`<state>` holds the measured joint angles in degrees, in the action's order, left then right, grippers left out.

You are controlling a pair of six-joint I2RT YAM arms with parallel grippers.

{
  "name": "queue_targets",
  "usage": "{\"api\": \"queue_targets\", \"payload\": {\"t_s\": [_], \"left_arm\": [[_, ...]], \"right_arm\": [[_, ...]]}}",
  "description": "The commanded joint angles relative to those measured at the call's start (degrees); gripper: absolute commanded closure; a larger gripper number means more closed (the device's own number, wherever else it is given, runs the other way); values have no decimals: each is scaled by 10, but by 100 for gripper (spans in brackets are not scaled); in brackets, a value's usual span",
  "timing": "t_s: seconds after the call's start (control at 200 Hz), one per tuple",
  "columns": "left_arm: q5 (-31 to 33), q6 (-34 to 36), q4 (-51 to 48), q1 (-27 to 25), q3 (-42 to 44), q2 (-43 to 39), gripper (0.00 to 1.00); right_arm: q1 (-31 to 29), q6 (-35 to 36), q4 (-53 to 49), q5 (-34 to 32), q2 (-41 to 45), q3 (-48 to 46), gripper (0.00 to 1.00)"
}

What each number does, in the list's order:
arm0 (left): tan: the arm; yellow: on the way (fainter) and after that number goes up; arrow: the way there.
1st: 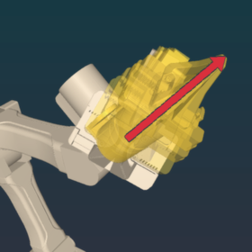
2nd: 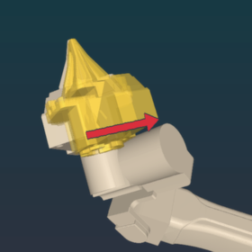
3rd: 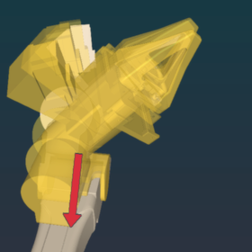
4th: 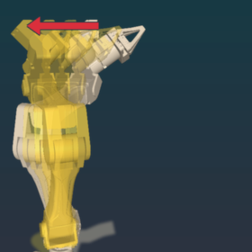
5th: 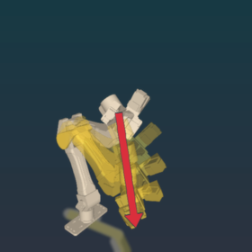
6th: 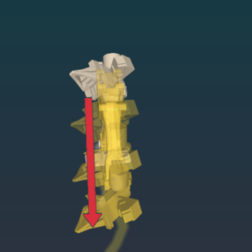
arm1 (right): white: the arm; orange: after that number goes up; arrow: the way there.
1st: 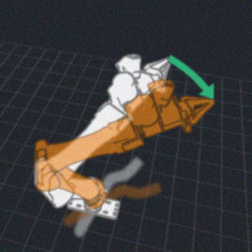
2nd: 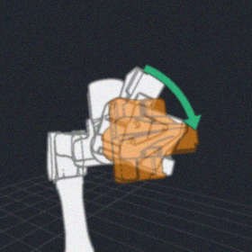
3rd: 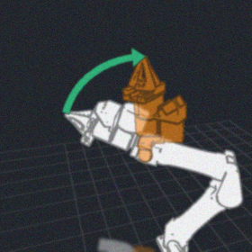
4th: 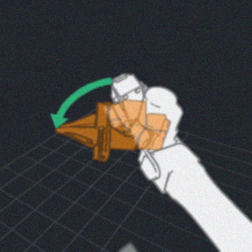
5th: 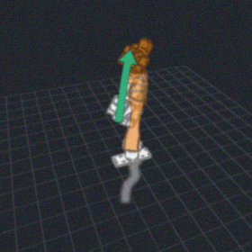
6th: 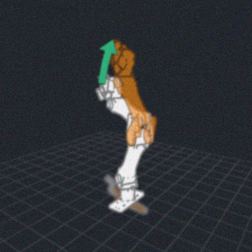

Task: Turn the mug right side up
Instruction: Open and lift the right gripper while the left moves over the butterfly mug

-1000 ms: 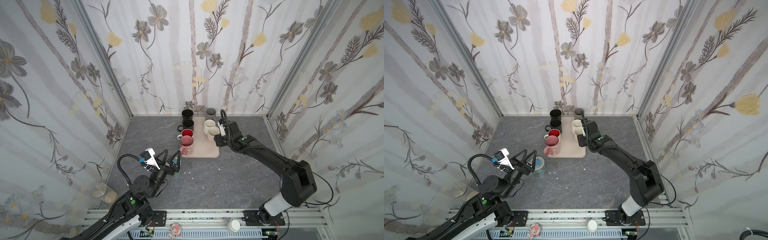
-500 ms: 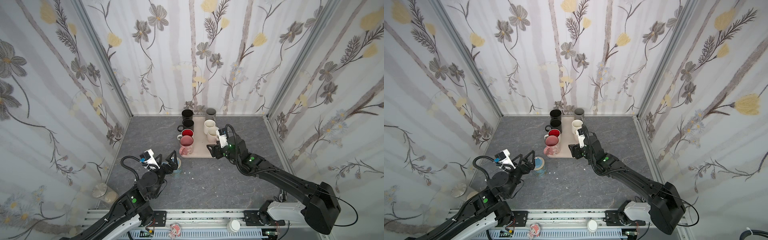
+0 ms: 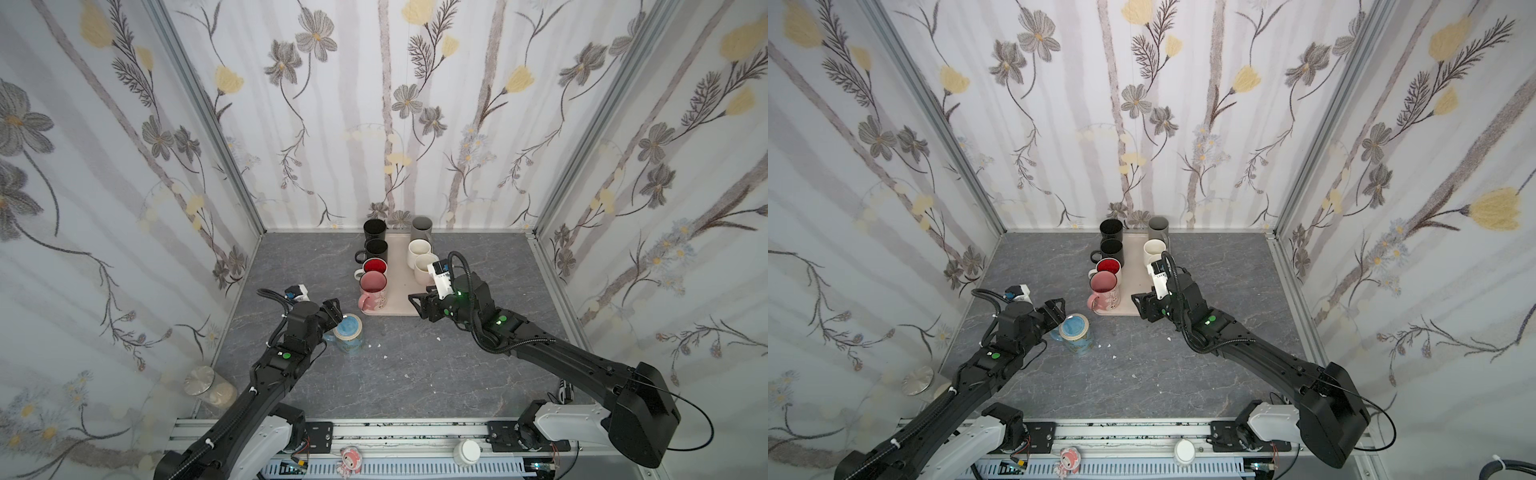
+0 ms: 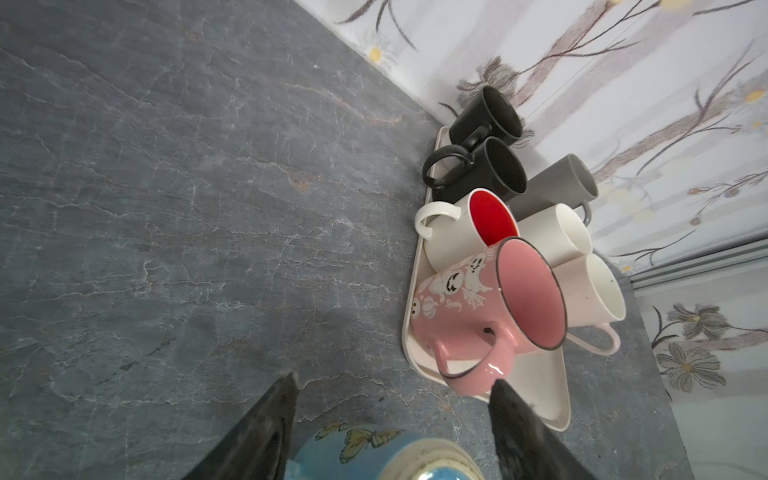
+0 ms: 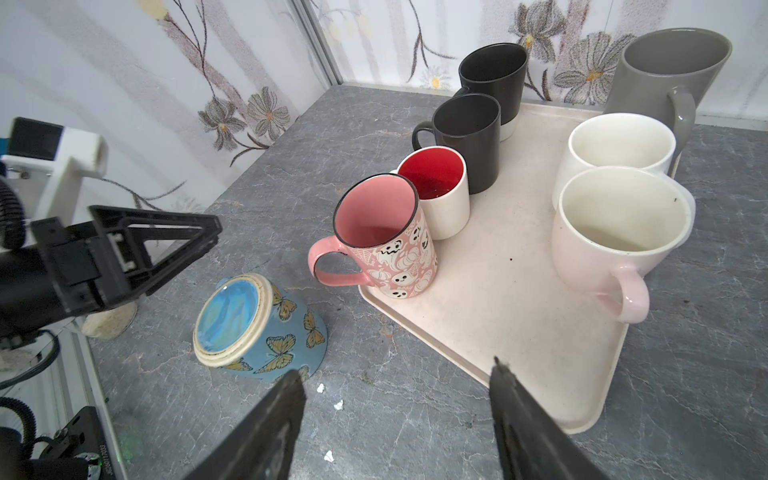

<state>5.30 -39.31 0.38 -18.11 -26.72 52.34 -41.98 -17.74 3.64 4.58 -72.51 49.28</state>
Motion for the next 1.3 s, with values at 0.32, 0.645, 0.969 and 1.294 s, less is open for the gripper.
{"api": "queue_targets", "payload": {"t_s": [0.32, 0.645, 0.969, 1.294], "left_arm": [[29, -4, 44, 5, 2, 117, 41], [7, -33, 8, -32, 65, 55, 42], [-6, -121, -26, -144, 119, -42, 42], [-5, -171, -76, -278, 113, -92, 50]], "right_arm": [[0, 1, 26, -13, 26, -17, 29], [1, 1, 35, -18, 13, -17, 29], [2, -5, 43, -14, -6, -14, 29], [4, -8, 45, -9, -25, -5, 29]]}}
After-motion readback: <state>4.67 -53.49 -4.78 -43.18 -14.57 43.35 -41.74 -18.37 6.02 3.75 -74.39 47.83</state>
